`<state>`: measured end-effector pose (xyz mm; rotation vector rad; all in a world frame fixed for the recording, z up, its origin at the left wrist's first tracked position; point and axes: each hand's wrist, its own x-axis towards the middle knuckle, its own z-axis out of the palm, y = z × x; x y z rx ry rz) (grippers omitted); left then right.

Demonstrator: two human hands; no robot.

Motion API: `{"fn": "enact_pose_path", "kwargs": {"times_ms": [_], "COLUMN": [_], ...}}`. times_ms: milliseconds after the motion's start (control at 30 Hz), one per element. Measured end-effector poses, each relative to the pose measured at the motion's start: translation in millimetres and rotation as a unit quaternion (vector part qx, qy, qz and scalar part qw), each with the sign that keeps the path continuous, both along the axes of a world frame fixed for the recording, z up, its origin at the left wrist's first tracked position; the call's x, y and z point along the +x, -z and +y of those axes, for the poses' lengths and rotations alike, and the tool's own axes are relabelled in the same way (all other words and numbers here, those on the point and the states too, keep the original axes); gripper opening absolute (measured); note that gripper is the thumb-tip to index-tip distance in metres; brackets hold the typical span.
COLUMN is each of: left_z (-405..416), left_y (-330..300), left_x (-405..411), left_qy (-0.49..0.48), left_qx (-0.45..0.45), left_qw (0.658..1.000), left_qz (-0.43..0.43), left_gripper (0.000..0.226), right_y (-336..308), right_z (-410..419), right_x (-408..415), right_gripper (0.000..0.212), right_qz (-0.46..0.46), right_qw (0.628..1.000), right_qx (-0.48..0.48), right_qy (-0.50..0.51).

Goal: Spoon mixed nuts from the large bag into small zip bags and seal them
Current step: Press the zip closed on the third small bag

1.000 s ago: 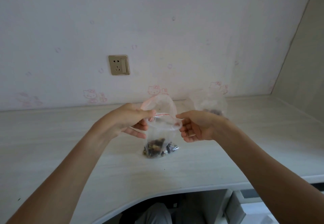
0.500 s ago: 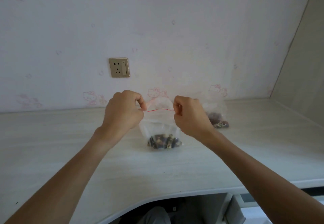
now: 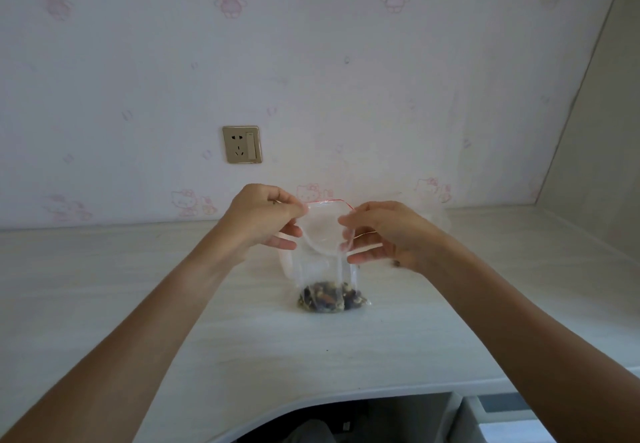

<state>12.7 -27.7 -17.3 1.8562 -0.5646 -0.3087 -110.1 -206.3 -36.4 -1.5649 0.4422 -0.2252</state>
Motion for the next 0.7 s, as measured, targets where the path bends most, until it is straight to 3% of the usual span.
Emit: {"fn": "enact_pose_path", "kwargs": {"times_ms": [100,200,267,367,433,567,700], "left_z": [-4.8,-6.8,-6.1,-4.3,-1.8,0.7,2.7], "left_y": [4.6,5.0,1.4,-4.9,-9.1,-20.5,-28.5], "left_x": [-3.5,-3.9,0.4,5.7,7.6,12.1,10.2], "left_qy": [-0.030,-0.050,-0.067,-0.080,-0.073,-0.012,0.019], "left_qx": [0.034,0.104,0.127,0.166,0.210,0.191,0.162], "left_qw": [0.993,0.965,0.953,0.947,0.940,0.972,0.981], "left_qz": [-0.111,-0.237,-0.266,-0.264,-0.258,-0.136,-0.110], "left_gripper": [0.010,0.025,0.030,0.028,0.021,0.010,0.006], "right_y": [-0.4,-3.6,-7.5,-13.9,-18.4,-31.3,-33.3], "right_z": [4.8,11.4,12.7,12.7,9.0,-2.7,-8.7], "right_x": [2.5,6.0,8.1,8.5,7.5,1.7,5.6], "right_gripper": [0.015,0.018,0.028,0.028,0.018,0.004,0.010], "right_qz": [-0.012,-0.035,-0.041,0.000,0.038,0.062,0.053], "right_qw": [0.996,0.969,0.938,0.915,0.920,0.977,0.977], "right_qx": [-0.076,-0.228,-0.329,-0.392,-0.383,-0.201,-0.207], "right_qy": [0.035,0.082,0.100,0.096,0.081,0.029,0.022]}}
